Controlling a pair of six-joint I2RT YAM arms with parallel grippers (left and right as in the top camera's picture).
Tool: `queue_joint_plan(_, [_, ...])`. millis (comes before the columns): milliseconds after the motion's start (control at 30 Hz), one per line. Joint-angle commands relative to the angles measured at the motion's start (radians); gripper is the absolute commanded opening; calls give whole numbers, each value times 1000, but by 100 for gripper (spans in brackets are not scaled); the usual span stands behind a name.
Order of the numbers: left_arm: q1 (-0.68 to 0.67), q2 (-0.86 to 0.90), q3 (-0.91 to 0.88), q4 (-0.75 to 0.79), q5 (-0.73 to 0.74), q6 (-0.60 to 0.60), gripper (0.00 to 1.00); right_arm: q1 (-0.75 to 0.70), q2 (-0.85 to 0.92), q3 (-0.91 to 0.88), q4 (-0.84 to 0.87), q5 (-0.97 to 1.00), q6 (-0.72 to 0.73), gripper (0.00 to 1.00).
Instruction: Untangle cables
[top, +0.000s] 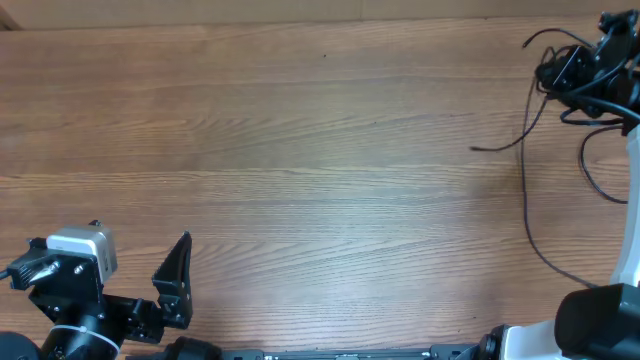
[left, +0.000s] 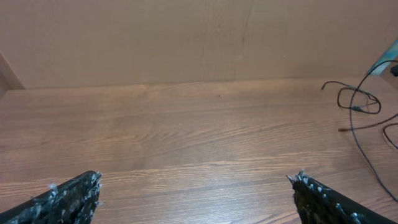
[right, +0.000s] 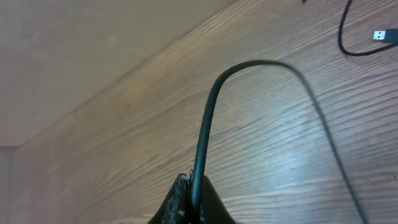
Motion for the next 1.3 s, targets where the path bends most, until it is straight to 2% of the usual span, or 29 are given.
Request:
queue_joint_plan(0, [-7,-4,5,8,-11,8,99,2,-8,28,-48,-12,-78,4])
queue_joint_plan(267, [-7,-3,5,7,-11,8,100,2,-2,-20,-167,333,-127,4])
queue_joint_plan(467, [-7,-3,5,4,-11,8,100,-11,2,-88,-166,653,-51,4])
queue_joint_plan(700, [-7,-3,5,5,-11,8,99,-7,2,-88,-190,834,-37,4])
queue_joint_plan(967, [-7,-3,5,4,-11,8,100,-5,4,-88,-149,858,-29,4])
queue_joint_plan(1100, [-7,-3,5,0,-11,8,99,-5,40,-88,-80,997,-27,4])
queue_joint_plan(1267, [-7,-3,5,1,-19,8,99,-8,101,-88,-84,1215,43,4])
